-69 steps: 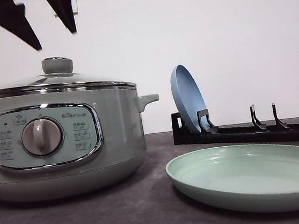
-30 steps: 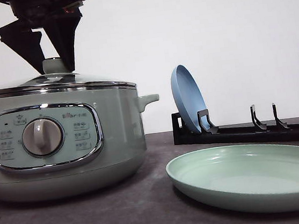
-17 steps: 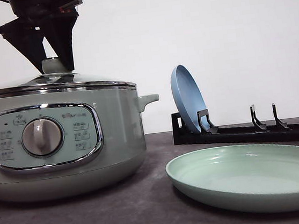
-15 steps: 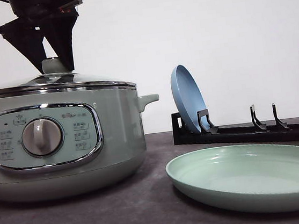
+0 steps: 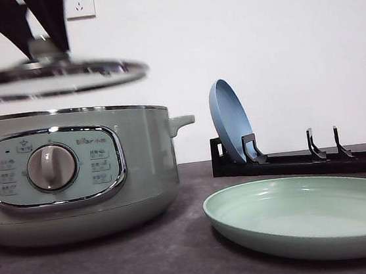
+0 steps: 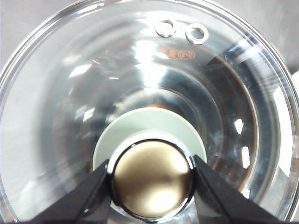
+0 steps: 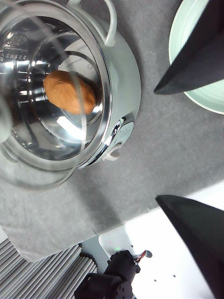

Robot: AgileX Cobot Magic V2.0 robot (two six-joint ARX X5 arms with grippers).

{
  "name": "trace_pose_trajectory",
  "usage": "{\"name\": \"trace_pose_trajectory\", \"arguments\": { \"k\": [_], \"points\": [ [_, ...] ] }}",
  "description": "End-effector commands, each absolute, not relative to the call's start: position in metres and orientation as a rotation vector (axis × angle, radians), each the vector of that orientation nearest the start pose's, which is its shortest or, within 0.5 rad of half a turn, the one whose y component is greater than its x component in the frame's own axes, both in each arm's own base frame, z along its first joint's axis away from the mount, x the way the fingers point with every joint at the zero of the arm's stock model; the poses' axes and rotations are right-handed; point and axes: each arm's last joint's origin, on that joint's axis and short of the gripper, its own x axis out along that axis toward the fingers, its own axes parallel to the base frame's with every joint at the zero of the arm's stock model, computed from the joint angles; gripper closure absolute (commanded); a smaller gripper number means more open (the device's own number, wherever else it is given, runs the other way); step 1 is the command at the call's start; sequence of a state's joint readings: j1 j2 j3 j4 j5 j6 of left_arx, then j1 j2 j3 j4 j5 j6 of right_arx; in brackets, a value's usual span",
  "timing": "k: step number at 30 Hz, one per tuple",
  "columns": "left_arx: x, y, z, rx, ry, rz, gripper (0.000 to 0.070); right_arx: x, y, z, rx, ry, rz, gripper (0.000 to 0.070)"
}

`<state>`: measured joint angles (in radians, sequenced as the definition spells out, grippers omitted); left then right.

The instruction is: Transfer potato from steamer to green plate

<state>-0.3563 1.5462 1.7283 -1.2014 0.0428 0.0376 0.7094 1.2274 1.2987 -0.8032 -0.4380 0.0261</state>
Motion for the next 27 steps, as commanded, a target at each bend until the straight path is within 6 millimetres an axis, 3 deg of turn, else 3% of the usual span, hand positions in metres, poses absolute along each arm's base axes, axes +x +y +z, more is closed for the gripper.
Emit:
{"name": "trace_pose_trajectory", "arguments": {
  "k": [1,12,21,27],
  "points": [
    [0.271,-0.099,0.403,0.176,0.939,-0.373,0.0699,0.176,0.170,0.369,-0.091,0.766,1.093,0.0274],
    [0.246,-0.044,0.428,0.135,0.879,-0.159,0.0699,0.177,0.170,0.370,-0.071,0.776,1.084,0.0274],
    [0.248,-0.006,0.429,0.069,0.887,-0.019,0.0699,0.178,0.171,0.369,-0.034,0.797,1.067,0.0274],
    [0.248,0.005,0.429,0.048,0.885,0.024,0.0699,0.187,0.180,0.365,0.011,0.812,1.052,0.0274]
  ]
}}
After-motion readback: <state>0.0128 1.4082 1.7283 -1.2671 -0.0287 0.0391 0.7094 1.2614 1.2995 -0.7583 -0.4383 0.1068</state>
